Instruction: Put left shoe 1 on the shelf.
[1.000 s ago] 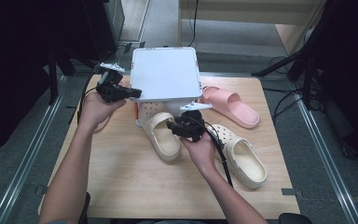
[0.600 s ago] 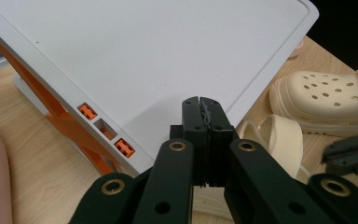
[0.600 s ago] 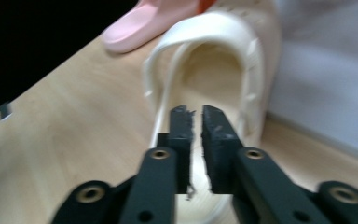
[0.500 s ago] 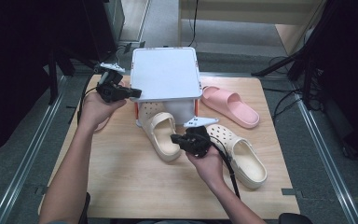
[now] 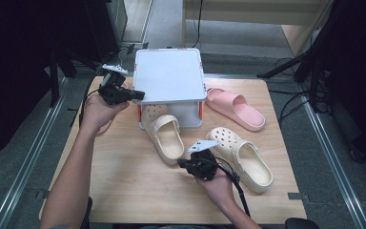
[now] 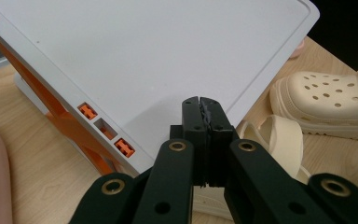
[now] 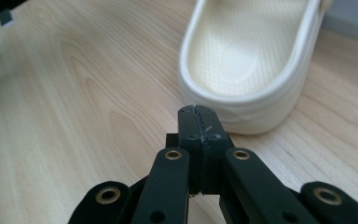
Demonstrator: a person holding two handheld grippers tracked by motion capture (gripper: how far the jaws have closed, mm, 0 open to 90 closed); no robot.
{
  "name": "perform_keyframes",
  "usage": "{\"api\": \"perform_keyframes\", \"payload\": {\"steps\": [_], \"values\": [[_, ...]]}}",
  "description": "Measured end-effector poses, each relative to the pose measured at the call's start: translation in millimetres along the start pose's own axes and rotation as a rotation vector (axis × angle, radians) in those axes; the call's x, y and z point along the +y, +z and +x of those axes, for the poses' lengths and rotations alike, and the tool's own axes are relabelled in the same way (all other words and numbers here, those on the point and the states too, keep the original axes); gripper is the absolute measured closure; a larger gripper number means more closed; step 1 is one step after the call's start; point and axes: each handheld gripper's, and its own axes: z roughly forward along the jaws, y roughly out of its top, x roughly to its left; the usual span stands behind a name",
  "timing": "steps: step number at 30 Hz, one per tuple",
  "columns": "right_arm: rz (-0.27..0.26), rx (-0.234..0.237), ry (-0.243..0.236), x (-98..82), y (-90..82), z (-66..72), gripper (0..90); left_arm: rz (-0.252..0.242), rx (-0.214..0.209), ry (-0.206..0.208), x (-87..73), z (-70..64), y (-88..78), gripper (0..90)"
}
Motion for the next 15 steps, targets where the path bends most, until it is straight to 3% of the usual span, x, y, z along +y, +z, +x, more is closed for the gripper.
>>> {"api": "perform_keyframes", "payload": {"steps": [4,6,7,15], "values": [[0.016,-0.010,0.006,0.5,7.2,-3.4,90.0,0.000,-0.005,-0.002,-0.2,0.8,-0.1,89.8],[0.010,0.006,0.033,3.7,10.0,-4.5,90.0,-0.002,-0.005,-0.001,-0.4,0.7,-0.1,89.8],[-0.011,0.041,0.063,6.4,11.6,-4.9,90.0,-0.003,-0.004,-0.001,-0.4,0.5,0.0,89.8],[-0.028,0.033,0.026,21.8,22.3,0.8,90.0,0.000,-0.005,-0.001,-0.2,0.5,0.0,89.8]]}}
